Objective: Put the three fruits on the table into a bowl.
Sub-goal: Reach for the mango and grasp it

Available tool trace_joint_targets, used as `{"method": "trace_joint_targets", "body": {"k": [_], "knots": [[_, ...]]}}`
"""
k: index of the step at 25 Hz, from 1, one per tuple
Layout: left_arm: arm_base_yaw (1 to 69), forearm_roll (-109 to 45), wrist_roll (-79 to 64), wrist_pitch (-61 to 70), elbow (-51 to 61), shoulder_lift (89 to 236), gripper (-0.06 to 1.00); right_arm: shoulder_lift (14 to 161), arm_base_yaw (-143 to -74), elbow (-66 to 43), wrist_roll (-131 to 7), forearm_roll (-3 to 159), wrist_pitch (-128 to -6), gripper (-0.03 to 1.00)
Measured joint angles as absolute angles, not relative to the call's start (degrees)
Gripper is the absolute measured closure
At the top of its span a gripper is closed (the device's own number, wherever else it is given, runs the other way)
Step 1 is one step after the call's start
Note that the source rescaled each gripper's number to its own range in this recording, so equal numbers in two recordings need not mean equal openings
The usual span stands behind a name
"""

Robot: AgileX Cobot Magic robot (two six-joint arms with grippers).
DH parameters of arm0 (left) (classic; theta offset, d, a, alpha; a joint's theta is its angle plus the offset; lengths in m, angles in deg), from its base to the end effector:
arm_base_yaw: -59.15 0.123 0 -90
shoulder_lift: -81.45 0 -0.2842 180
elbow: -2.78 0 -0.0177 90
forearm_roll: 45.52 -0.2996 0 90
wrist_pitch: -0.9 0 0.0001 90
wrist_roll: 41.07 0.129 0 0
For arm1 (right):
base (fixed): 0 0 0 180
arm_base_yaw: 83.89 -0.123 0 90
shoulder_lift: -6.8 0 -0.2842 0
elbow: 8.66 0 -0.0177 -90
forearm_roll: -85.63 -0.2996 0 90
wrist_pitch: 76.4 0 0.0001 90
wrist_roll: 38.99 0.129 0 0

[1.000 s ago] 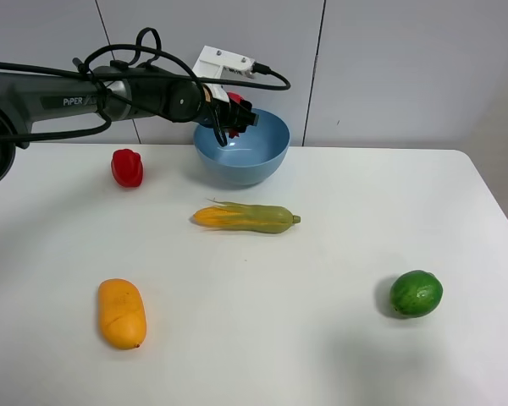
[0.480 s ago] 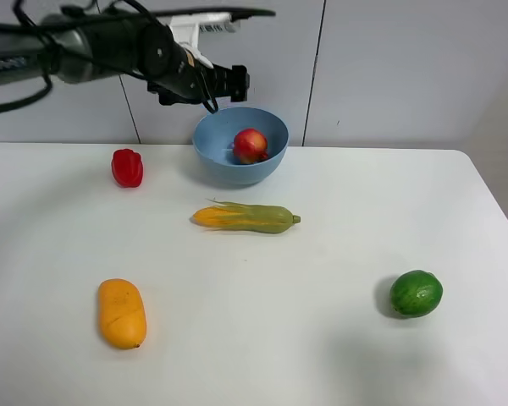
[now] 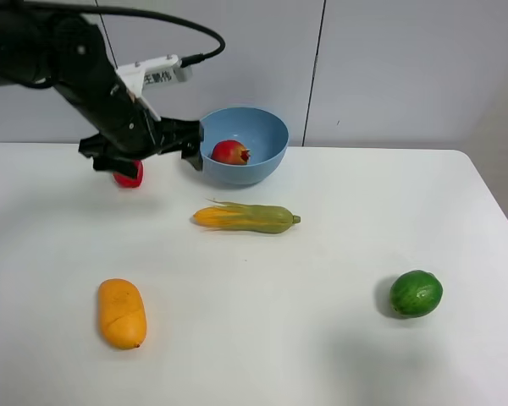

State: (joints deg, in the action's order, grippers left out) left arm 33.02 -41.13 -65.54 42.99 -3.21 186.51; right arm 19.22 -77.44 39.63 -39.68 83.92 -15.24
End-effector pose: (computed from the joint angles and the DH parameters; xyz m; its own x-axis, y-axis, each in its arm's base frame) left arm 0.3724 -0.1901 0.1915 -0.9228 -0.0649 -0.3798 0.0354 0.9673 -0.2513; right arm 0.0844 -0.0061 0.2780 -0.5243 0.0616 -0.8493 0.0915 0.9957 0.0158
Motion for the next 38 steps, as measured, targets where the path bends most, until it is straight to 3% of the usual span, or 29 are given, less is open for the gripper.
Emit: {"method": "trace_joint_targets", "body": {"k": [6, 13, 38], "knots": [[34.04, -39.53, -68.92, 42.3, -20.45, 177.6, -0.03, 19.22, -77.44, 39.63, -39.68, 83.92, -15.24, -0.03], [36.24, -42.12, -76.27, 42.34, -30.12, 173.26, -0.03, 19.22, -77.44, 39.63, -39.68, 83.92, -15.24, -0.03], [34.82, -38.81, -76.66, 38.56, -34.17, 180.93, -0.03, 19.22, -77.44, 39.63, -39.68, 83.92, -15.24, -0.03]]}}
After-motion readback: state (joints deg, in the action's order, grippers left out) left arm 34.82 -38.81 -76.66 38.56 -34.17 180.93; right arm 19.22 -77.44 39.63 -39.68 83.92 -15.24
